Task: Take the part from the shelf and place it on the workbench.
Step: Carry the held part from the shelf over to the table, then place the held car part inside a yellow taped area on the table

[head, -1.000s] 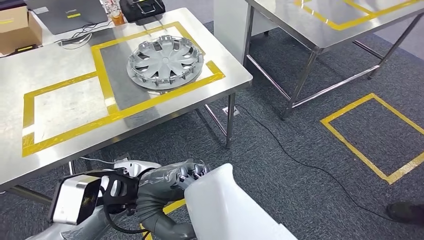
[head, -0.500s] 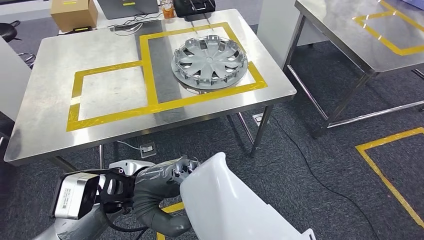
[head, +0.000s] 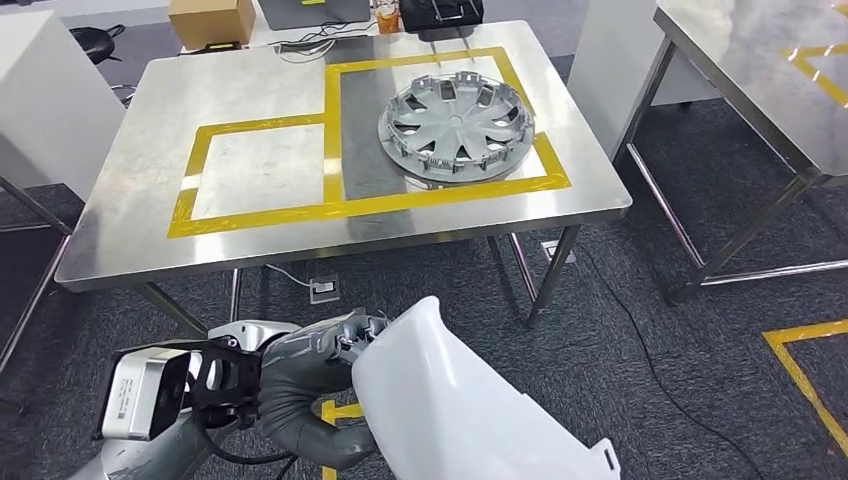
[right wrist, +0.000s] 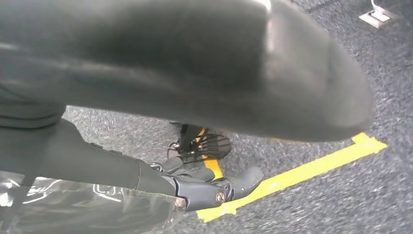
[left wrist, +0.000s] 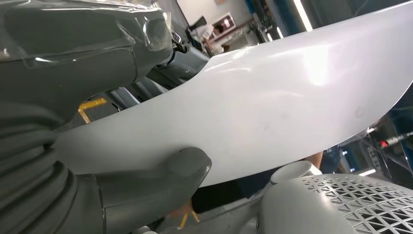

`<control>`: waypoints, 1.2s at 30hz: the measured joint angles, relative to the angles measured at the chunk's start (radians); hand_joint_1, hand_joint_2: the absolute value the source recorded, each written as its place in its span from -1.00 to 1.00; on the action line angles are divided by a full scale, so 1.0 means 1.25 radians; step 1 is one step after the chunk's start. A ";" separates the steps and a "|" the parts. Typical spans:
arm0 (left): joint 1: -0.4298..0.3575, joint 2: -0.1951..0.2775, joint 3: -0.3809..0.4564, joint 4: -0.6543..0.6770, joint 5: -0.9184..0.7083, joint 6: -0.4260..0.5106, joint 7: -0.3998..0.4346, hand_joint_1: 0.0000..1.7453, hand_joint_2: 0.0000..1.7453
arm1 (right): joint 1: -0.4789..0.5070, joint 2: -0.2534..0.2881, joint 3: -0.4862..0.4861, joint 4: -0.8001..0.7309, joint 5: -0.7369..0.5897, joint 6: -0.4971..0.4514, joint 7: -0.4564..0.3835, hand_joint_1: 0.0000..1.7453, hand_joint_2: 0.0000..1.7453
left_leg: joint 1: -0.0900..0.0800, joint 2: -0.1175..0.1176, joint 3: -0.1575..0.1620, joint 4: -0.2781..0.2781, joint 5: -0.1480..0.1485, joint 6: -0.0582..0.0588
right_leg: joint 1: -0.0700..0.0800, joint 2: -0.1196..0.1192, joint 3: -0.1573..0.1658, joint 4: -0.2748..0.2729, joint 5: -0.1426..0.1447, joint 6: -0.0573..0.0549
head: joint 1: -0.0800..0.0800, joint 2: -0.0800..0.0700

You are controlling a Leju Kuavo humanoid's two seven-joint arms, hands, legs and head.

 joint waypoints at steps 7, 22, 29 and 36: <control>-0.002 -0.003 0.009 -0.011 -0.010 0.007 0.002 1.00 1.00 | -0.013 0.008 -0.014 0.000 0.011 -0.030 -0.013 -1.00 -1.00 | -0.026 0.043 0.090 -0.168 0.046 0.041 | 0.006 -0.042 0.014 -0.005 -0.014 0.014 | 0.002 0.000; 0.010 -0.014 0.016 -0.014 0.003 0.017 0.020 1.00 1.00 | -0.019 0.001 -0.020 0.013 0.016 -0.058 -0.013 -1.00 -1.00 | -0.007 -0.026 0.093 -0.143 0.025 0.000 | -0.017 0.059 -0.024 0.006 0.015 0.026 | 0.007 0.000; 0.013 -0.014 0.021 -0.015 0.005 0.015 0.022 1.00 1.00 | -0.020 -0.001 -0.020 0.014 0.018 -0.058 -0.015 -1.00 -1.00 | -0.001 -0.013 -0.034 0.078 -0.041 -0.006 | -0.005 0.059 -0.009 0.006 0.003 0.005 | 0.003 0.000; 0.011 -0.014 0.027 -0.018 0.005 0.013 0.023 1.00 1.00 | -0.021 0.004 -0.020 0.019 0.018 -0.058 -0.016 -1.00 -1.00 | -0.030 -0.008 0.068 -0.150 0.051 0.054 | 0.002 0.056 0.008 -0.008 -0.007 0.007 | 0.008 0.000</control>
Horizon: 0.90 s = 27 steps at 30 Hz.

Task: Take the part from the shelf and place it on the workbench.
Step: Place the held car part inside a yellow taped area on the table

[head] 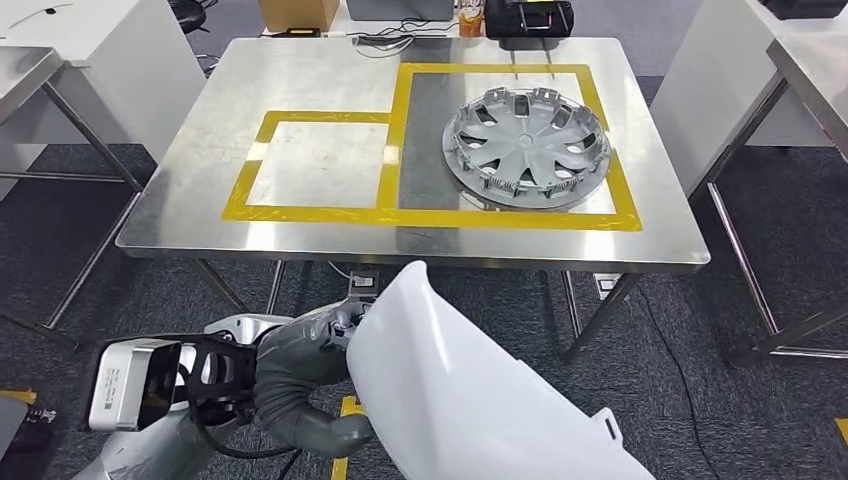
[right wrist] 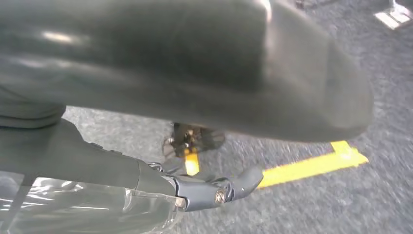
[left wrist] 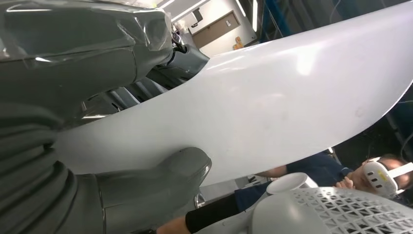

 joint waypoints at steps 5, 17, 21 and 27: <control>0.000 -0.003 0.001 -0.003 0.000 -0.002 0.000 1.00 1.00 | -0.002 -0.004 0.000 0.001 0.000 -0.001 -0.001 -1.00 -1.00 | 0.013 0.001 0.049 -0.056 0.012 -0.005 | -0.002 0.000 -0.062 0.116 -0.040 0.006 | 0.003 0.000; 0.005 -0.003 0.000 -0.003 -0.002 -0.005 0.000 1.00 1.00 | 0.001 -0.004 0.000 -0.001 -0.003 0.000 -0.002 -1.00 -1.00 | 0.035 -0.006 0.060 0.002 -0.062 -0.060 | -0.028 0.005 -0.047 0.013 0.037 0.024 | 0.004 0.000; 0.006 -0.003 0.002 -0.003 -0.003 -0.005 -0.002 1.00 1.00 | 0.001 -0.003 0.000 -0.001 -0.003 0.000 -0.003 -1.00 -1.00 | 0.038 -0.004 -0.040 0.180 -0.127 -0.071 | -0.026 0.006 -0.034 0.013 0.025 0.008 | 0.002 0.000; 0.010 -0.002 0.008 -0.003 -0.004 -0.005 -0.002 1.00 1.00 | 0.001 -0.001 0.000 -0.001 -0.002 0.001 -0.003 -1.00 -1.00 | 0.023 -0.001 -0.033 0.057 -0.001 -0.029 | -0.013 0.010 -0.003 0.009 0.003 0.006 | 0.003 0.000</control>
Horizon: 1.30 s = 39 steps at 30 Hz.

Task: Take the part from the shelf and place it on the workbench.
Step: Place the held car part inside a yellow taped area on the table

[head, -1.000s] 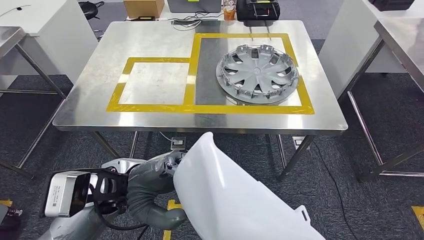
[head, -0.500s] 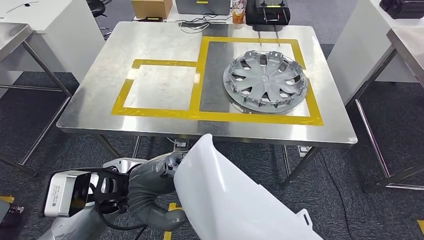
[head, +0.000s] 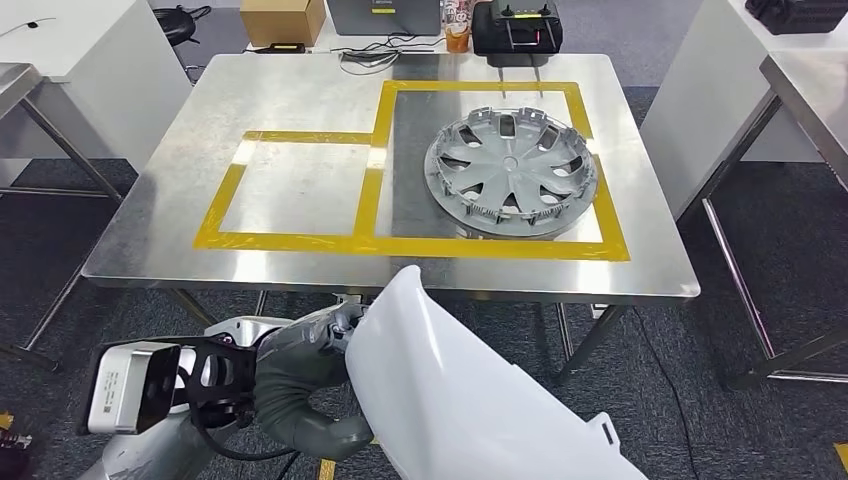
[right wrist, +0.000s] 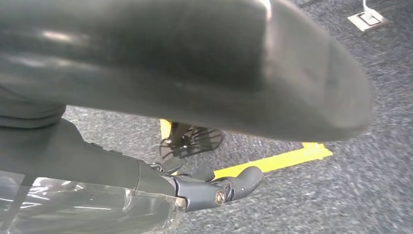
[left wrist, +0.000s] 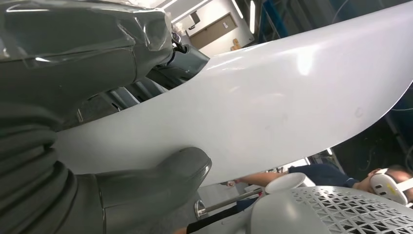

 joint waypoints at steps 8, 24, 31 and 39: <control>-0.001 -0.001 0.004 -0.006 -0.006 -0.001 -0.006 1.00 1.00 | -0.003 0.002 0.000 -0.002 -0.002 0.005 0.000 -1.00 -1.00 | -0.005 0.002 0.072 -0.102 0.013 0.014 | 0.004 -0.005 -0.029 0.077 -0.045 0.010 | 0.001 0.000; -0.004 -0.001 0.004 -0.006 -0.015 0.002 -0.006 1.00 1.00 | -0.002 -0.004 0.000 -0.005 0.008 -0.003 -0.009 -1.00 -1.00 | 0.001 -0.004 0.017 0.079 -0.108 -0.035 | -0.006 -0.007 -0.020 -0.015 0.027 -0.004 | -0.003 0.000; -0.007 -0.001 0.004 -0.006 -0.015 0.003 -0.006 1.00 1.00 | -0.005 -0.004 0.000 -0.004 0.010 -0.003 -0.009 -1.00 -1.00 | 0.006 -0.003 0.012 -0.025 0.013 -0.023 | -0.004 0.000 0.013 -0.016 0.001 0.002 | -0.003 0.000; -0.012 -0.005 0.004 -0.010 -0.016 0.008 -0.003 1.00 1.00 | -0.007 -0.008 0.000 -0.003 0.016 -0.001 -0.017 -1.00 -1.00 | 0.000 -0.002 0.063 -0.101 0.018 0.007 | -0.002 -0.005 -0.044 0.094 -0.051 0.013 | -0.002 0.000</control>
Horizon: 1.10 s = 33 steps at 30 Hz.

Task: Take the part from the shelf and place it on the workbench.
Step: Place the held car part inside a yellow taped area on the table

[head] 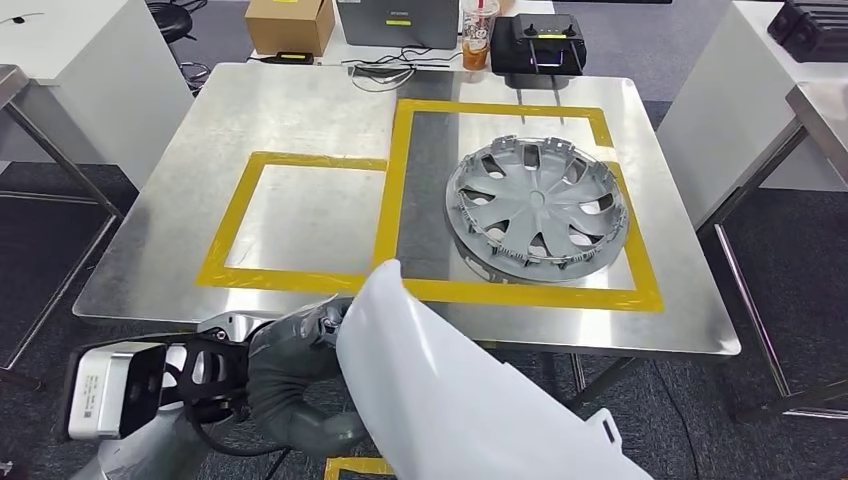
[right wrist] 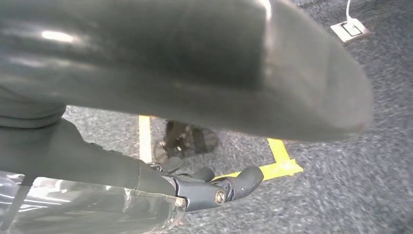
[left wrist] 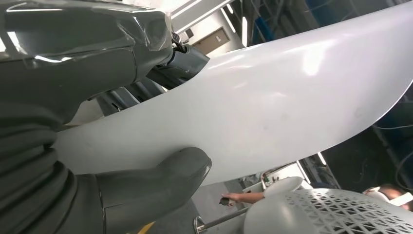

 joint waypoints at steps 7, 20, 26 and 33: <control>0.001 -0.001 -0.002 0.000 -0.010 0.003 0.006 1.00 1.00 | 0.001 -0.009 0.000 0.006 0.012 -0.005 -0.009 -1.00 -1.00 | -0.009 -0.007 0.009 0.020 -0.027 -0.004 | -0.001 -0.002 -0.007 -0.071 0.072 0.022 | 0.000 0.000; -0.019 0.010 0.004 0.014 -0.176 0.069 0.012 1.00 1.00 | -0.003 -0.023 0.001 0.044 0.058 -0.028 -0.055 -1.00 -1.00 | 0.016 -0.001 -0.102 0.206 -0.081 -0.049 | -0.005 -0.001 0.035 -0.111 0.072 -0.016 | -0.005 0.000; -0.070 0.039 0.020 0.085 -0.379 0.149 0.013 1.00 1.00 | -0.007 -0.038 0.001 0.079 0.091 -0.029 -0.094 -1.00 -1.00 | 0.006 -0.002 -0.020 0.034 -0.014 -0.030 | -0.003 0.002 0.039 -0.116 0.067 0.006 | -0.005 0.000; -0.119 0.055 0.017 0.230 -0.654 0.257 0.022 1.00 1.00 | -0.009 -0.067 0.001 0.137 0.118 -0.053 -0.122 -1.00 -1.00 | 0.001 -0.002 -0.007 0.013 -0.006 -0.005 | -0.002 -0.001 -0.083 0.112 -0.015 0.002 | -0.003 0.000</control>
